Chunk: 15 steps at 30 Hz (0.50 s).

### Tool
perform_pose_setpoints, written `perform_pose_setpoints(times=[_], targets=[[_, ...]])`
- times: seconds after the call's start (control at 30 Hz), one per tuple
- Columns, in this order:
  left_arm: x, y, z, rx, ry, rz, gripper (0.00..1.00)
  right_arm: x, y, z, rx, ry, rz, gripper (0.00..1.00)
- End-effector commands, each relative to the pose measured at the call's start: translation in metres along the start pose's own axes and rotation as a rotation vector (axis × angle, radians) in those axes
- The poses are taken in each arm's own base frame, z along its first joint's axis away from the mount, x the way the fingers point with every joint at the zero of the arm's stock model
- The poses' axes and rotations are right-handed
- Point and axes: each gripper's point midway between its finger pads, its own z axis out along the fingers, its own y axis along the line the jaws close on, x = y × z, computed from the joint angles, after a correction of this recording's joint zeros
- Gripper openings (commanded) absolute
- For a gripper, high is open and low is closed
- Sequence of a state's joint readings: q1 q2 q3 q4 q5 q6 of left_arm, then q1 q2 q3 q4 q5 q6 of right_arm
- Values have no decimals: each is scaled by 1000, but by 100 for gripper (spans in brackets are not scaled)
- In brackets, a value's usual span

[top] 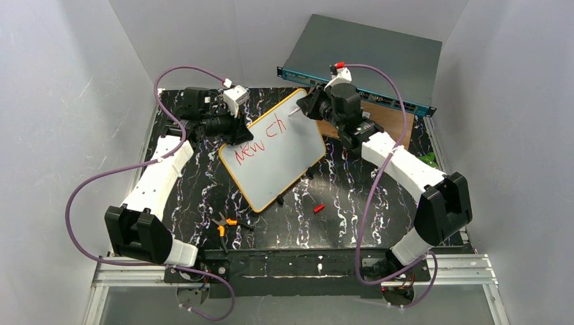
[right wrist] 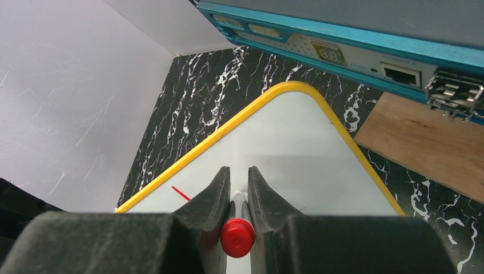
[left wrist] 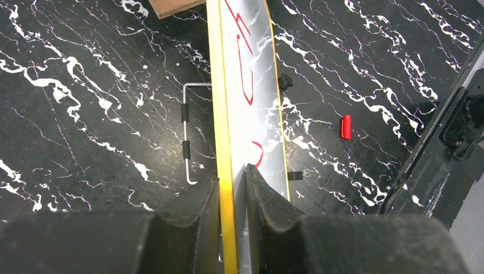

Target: Write a sentence on the whiteboard

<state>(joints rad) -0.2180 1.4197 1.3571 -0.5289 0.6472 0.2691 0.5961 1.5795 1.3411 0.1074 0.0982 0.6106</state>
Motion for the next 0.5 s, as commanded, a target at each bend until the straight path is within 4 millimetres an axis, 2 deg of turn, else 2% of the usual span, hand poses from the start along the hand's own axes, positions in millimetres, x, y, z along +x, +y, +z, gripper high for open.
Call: perform_pose_setpoints(times=[0.0, 0.33, 0.47], targets=[[-4, 6, -2, -25, 12, 80, 0, -29, 21, 2, -65, -79, 15, 1], [-4, 5, -4, -26, 13, 79, 0, -23, 19, 13, -60, -65, 43, 1], [-5, 4, -3, -24, 13, 79, 0, -23, 25, 16, -81, -58, 52, 1]])
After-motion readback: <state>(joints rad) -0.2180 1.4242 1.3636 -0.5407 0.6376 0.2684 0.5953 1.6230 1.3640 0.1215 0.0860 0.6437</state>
